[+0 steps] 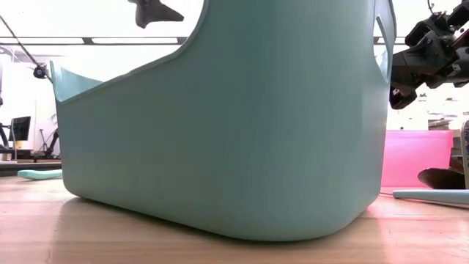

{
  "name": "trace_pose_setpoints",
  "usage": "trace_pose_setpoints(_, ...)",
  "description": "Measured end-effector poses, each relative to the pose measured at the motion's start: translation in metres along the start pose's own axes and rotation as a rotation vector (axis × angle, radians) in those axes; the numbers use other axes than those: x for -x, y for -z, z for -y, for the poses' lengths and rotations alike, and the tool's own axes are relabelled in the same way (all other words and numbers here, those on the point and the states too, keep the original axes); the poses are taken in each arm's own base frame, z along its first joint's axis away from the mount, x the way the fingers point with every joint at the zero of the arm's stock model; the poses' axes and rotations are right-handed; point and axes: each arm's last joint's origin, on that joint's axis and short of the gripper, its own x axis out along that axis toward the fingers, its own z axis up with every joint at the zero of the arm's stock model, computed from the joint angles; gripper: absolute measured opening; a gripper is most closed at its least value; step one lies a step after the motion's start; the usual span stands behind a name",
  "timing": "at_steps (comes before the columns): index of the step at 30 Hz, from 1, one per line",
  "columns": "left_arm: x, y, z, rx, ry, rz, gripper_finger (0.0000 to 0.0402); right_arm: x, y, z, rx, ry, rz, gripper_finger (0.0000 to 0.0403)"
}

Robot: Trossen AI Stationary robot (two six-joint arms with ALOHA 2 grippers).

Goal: Pick & Place Food Item
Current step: Put the white seasoning bottle into the green bin

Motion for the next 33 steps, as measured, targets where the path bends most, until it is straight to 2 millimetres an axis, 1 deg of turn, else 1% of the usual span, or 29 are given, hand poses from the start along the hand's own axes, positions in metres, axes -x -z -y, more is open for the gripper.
trace_pose_setpoints(5, 0.016, 0.033, -0.004, 0.025, 0.087, 0.179, 0.0328, 0.0, 0.0, 0.0, 0.0, 0.0, 0.0, 0.0107)
trace_pose_setpoints(10, 0.037, 0.068, -0.009, 0.043, 0.159, 0.357, 0.0328, 0.0, 0.0, 0.0, 0.0, 0.0, 0.0, 0.0107)
trace_pose_setpoints(13, 0.05, 0.083, -0.013, 0.088, 0.181, 0.421, 0.0328, 0.0, 0.0, 0.0, 0.0, 0.0, 0.0, 0.0107)
trace_pose_setpoints(16, 0.059, 0.093, -0.015, 0.141, 0.197, 0.455, 0.0328, 0.0, 0.0, 0.0, 0.0, 0.0, 0.0, 0.0107)
trace_pose_setpoints(21, 0.065, 0.104, -0.017, 0.181, 0.208, 0.467, 0.0328, 0.0, 0.0, 0.0, 0.0, 0.0, 0.0, 0.0107)
trace_pose_setpoints(33, 0.063, 0.108, -0.017, 0.179, 0.2, 0.417, 0.0328, 0.0, 0.0, 0.0, 0.0, 0.001, 0.0, 0.0107)
